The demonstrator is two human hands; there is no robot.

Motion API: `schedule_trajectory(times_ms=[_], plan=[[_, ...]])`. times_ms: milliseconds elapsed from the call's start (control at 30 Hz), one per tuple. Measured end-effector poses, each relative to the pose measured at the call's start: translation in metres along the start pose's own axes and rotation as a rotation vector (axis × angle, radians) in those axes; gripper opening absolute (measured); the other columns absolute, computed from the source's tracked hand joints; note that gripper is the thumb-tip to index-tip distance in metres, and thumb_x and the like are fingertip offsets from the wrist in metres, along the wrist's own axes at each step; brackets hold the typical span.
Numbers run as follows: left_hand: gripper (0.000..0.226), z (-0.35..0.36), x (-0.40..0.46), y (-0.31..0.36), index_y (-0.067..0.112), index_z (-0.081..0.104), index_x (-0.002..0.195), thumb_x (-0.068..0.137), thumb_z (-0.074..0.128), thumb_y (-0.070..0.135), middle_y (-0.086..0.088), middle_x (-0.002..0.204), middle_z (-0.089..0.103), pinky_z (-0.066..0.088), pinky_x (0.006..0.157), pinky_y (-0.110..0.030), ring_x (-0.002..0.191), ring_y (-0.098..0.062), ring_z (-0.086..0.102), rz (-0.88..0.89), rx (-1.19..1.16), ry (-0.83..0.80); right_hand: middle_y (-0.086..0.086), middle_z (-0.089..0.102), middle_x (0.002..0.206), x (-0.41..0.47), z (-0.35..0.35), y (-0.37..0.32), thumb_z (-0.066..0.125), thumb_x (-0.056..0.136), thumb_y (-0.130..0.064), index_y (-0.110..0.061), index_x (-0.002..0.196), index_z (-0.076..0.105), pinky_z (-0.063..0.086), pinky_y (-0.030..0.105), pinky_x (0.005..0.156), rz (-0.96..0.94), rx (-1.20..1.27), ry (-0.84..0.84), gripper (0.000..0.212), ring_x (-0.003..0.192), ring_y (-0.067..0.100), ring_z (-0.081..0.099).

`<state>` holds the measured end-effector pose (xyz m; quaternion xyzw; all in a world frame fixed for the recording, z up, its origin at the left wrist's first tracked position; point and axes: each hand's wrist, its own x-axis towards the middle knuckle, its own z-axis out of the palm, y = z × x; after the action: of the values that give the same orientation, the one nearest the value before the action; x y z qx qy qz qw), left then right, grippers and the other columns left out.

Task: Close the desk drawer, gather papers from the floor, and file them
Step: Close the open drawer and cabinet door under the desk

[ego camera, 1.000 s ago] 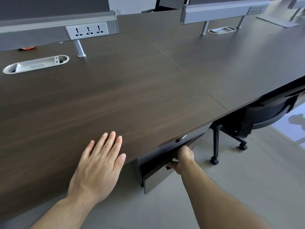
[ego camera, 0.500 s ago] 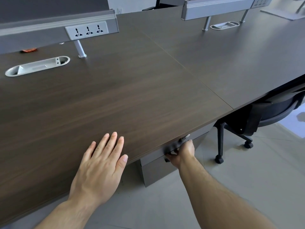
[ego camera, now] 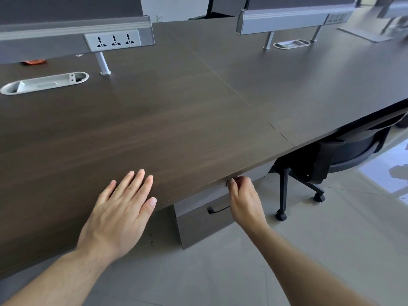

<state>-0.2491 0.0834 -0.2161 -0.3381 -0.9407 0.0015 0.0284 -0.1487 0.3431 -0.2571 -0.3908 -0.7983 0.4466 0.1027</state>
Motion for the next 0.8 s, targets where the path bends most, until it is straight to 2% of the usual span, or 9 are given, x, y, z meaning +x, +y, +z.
schedule_trajectory(times_ms=[67, 233, 300, 400, 467, 533, 600, 700, 800], plan=[[0.064, 0.001, 0.000, 0.000, 0.018, 0.033, 0.149, 0.099, 0.008, 0.050, 0.001, 0.158, 0.031, 0.023, 0.115, -0.043, 0.146, -0.015, 0.024, -0.001, 0.006, 0.004, 0.004, 0.059, 0.101, 0.007, 0.002, 0.003, 0.035, 0.104, -0.038, -0.010, 0.100, 0.050, 0.039, 0.037, 0.074, -0.037, -0.048, 0.008, 0.032, 0.090, 0.027, 0.054], [0.064, 0.001, 0.000, 0.001, 0.019, 0.032, 0.150, 0.099, 0.009, 0.050, 0.001, 0.158, 0.029, 0.024, 0.116, -0.043, 0.146, -0.014, 0.023, -0.004, 0.004, 0.017, 0.010, 0.058, 0.089, 0.011, 0.005, 0.006, 0.034, 0.105, -0.032, -0.006, 0.092, 0.046, 0.037, 0.038, 0.069, -0.126, -0.115, 0.057, 0.032, 0.078, 0.032, 0.050], [0.063, 0.001, 0.000, 0.001, 0.018, 0.033, 0.149, 0.099, 0.010, 0.049, 0.000, 0.158, 0.030, 0.024, 0.115, -0.043, 0.146, -0.015, 0.024, -0.002, 0.007, 0.014, 0.008, 0.057, 0.084, 0.013, 0.007, 0.008, 0.033, 0.105, -0.031, -0.005, 0.091, 0.045, 0.037, 0.039, 0.067, -0.123, -0.113, 0.049, 0.032, 0.075, 0.029, 0.048], [0.064, 0.000, 0.000, 0.001, 0.017, 0.034, 0.149, 0.099, 0.010, 0.049, -0.001, 0.157, 0.032, 0.026, 0.115, -0.044, 0.146, -0.016, 0.026, 0.000, 0.007, 0.010, -0.005, 0.046, 0.076, 0.017, 0.011, 0.011, 0.028, 0.104, -0.028, -0.006, 0.088, 0.042, 0.032, 0.032, 0.058, -0.119, -0.122, 0.008, 0.031, 0.068, 0.023, 0.044], [0.064, 0.000, 0.001, 0.001, 0.017, 0.035, 0.149, 0.100, 0.009, 0.049, -0.001, 0.157, 0.032, 0.026, 0.115, -0.045, 0.146, -0.017, 0.027, 0.007, 0.010, 0.008, -0.006, 0.049, 0.077, 0.019, 0.009, 0.012, 0.026, 0.104, -0.032, -0.006, 0.089, 0.044, 0.035, 0.034, 0.062, -0.094, -0.084, -0.015, 0.035, 0.072, 0.023, 0.049], [0.064, 0.000, 0.001, 0.001, 0.017, 0.034, 0.149, 0.100, 0.009, 0.049, -0.001, 0.157, 0.032, 0.026, 0.115, -0.044, 0.146, -0.017, 0.027, 0.010, 0.014, 0.003, 0.001, 0.057, 0.081, 0.018, 0.005, 0.011, 0.028, 0.105, -0.037, -0.008, 0.091, 0.047, 0.039, 0.040, 0.068, -0.078, -0.029, -0.031, 0.038, 0.078, 0.027, 0.053], [0.063, 0.000, 0.001, 0.001, 0.018, 0.034, 0.149, 0.100, 0.010, 0.049, -0.001, 0.157, 0.032, 0.026, 0.115, -0.044, 0.146, -0.016, 0.026, 0.008, 0.012, 0.005, 0.006, 0.059, 0.082, 0.017, 0.002, 0.011, 0.030, 0.106, -0.037, -0.008, 0.090, 0.046, 0.039, 0.041, 0.069, -0.128, -0.047, -0.028, 0.037, 0.079, 0.030, 0.053], [0.063, 0.000, 0.001, 0.001, 0.019, 0.032, 0.150, 0.100, 0.008, 0.049, 0.000, 0.158, 0.029, 0.024, 0.116, -0.043, 0.147, -0.015, 0.023, 0.006, 0.009, 0.005, 0.007, 0.058, 0.088, 0.021, 0.004, 0.019, 0.032, 0.106, -0.032, -0.008, 0.094, 0.049, 0.038, 0.039, 0.069, -0.232, -0.200, 0.043, 0.032, 0.080, 0.030, 0.052], [0.063, 0.000, 0.001, 0.000, 0.019, 0.031, 0.150, 0.100, 0.008, 0.050, 0.001, 0.159, 0.029, 0.023, 0.116, -0.042, 0.147, -0.014, 0.022, 0.010, 0.006, 0.005, 0.006, 0.055, 0.085, 0.025, 0.010, 0.029, 0.033, 0.103, -0.028, -0.007, 0.094, 0.053, 0.040, 0.038, 0.066, -0.371, -0.377, 0.163, 0.030, 0.076, 0.029, 0.049]])
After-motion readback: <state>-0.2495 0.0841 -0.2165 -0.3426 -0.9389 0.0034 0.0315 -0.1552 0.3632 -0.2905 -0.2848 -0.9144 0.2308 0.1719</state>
